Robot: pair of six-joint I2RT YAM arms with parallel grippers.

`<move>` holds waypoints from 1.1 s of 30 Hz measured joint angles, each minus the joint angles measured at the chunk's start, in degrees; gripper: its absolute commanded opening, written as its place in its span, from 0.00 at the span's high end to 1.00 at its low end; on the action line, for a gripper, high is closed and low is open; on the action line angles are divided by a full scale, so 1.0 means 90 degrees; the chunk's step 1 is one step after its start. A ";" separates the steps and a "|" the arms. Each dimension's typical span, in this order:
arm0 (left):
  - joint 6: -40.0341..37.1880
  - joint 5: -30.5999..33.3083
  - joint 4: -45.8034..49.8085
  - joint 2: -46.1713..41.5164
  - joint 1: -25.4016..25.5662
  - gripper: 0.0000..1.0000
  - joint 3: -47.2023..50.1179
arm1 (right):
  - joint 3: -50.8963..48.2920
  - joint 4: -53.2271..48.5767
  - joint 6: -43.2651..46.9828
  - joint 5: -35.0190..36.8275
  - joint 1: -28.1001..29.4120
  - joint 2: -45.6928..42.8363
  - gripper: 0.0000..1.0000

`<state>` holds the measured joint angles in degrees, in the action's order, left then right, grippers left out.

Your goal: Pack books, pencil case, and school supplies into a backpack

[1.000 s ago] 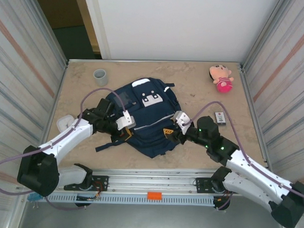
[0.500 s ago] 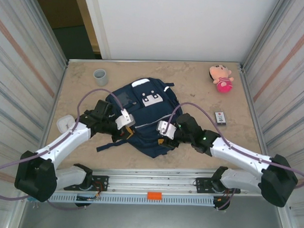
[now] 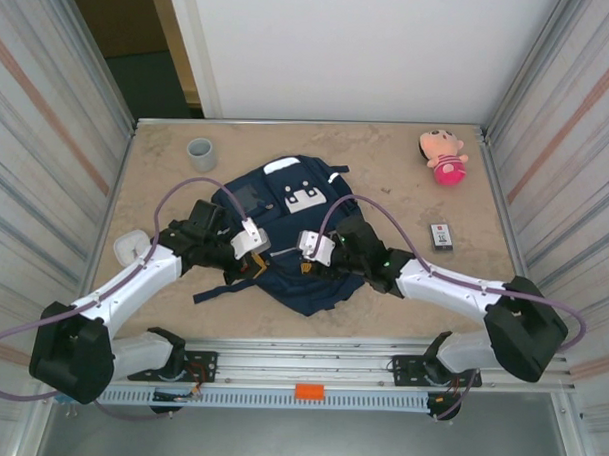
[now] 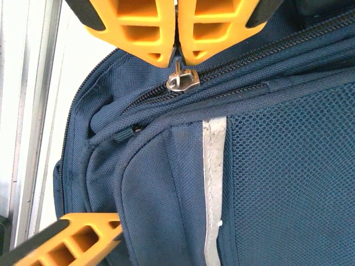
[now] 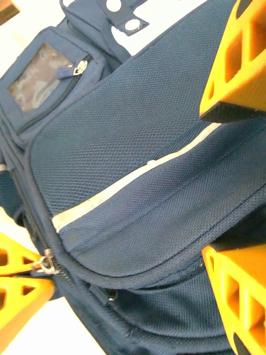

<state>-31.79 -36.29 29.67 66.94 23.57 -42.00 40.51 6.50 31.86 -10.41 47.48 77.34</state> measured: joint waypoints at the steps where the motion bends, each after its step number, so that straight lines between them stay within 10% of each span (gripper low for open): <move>1: 0.0005 0.0005 -0.0017 -0.0022 0.0000 1.00 0.0022 | 0.0019 0.0000 0.0046 -0.0019 0.0002 0.0063 0.72; 5: 0.0087 0.0095 -0.0136 -0.0129 -0.0034 0.99 0.0075 | 0.0092 0.0000 0.0175 -0.0119 0.0010 0.0204 1.00; 15: 0.0741 0.0542 -0.0478 -0.0284 0.0923 0.91 0.0163 | 0.0520 0.0085 -0.0221 -0.0107 -0.0029 0.0287 1.00; 33: 0.0505 0.1792 -0.0899 -0.1348 0.2013 0.27 0.0163 | 0.0651 -0.0928 0.0748 -0.1972 -0.1044 0.0068 1.00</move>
<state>-27.24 -20.16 21.58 54.81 41.69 -40.53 46.37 -1.85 38.59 -28.16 38.09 77.95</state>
